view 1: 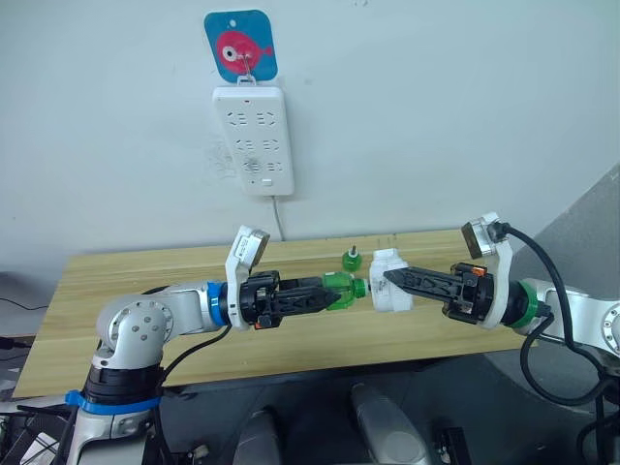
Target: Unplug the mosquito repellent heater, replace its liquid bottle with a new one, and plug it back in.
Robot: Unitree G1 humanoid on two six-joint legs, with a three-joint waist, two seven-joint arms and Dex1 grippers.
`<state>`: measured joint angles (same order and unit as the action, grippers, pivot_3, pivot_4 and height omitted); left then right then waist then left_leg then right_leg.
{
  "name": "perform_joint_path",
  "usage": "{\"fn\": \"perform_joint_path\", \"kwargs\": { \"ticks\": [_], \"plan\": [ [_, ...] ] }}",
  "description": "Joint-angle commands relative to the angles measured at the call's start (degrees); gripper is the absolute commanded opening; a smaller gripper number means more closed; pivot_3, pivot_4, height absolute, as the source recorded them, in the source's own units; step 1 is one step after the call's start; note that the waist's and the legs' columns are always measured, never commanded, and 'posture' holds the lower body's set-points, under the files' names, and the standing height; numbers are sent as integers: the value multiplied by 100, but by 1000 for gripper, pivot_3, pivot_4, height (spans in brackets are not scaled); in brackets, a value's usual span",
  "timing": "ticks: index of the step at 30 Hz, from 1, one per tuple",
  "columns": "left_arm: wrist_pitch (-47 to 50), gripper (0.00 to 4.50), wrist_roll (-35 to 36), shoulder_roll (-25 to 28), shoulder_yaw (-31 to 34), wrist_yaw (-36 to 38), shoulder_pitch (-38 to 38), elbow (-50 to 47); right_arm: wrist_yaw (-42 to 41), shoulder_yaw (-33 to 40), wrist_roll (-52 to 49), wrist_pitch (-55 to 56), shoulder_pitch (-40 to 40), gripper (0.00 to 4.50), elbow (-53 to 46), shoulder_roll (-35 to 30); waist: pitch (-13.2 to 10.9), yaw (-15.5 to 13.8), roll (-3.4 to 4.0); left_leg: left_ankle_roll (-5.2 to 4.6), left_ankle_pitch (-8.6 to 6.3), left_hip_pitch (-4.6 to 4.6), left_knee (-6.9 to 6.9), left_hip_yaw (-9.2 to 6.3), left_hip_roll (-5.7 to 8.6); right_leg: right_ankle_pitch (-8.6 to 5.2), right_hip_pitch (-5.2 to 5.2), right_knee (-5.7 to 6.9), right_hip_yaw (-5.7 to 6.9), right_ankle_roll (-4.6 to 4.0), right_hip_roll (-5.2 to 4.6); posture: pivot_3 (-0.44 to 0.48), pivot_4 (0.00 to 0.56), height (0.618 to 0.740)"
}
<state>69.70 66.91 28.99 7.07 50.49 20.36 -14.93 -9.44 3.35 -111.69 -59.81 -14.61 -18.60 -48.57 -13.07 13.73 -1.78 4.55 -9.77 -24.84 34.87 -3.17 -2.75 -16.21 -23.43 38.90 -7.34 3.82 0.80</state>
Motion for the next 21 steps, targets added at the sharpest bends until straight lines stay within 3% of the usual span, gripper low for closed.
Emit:
{"fn": "perform_joint_path", "kwargs": {
  "ticks": [1,21],
  "plan": [
    [-130,2293,324,-148,-68,115,121,-270,-136,-111,-131,-152,27,2940,-187,-14,0,-1,-1,0,0,0,0,0,0,0,0,0,0,0,0,-262,212,733],
    [-1110,2292,-708,-341,-861,483,-117,-666,56,-314,-131,20,-210,2940,-446,534,-4,-94,-6,0,0,0,0,2,0,0,-1,-1,-3,0,0,-255,212,733]
  ]
}}
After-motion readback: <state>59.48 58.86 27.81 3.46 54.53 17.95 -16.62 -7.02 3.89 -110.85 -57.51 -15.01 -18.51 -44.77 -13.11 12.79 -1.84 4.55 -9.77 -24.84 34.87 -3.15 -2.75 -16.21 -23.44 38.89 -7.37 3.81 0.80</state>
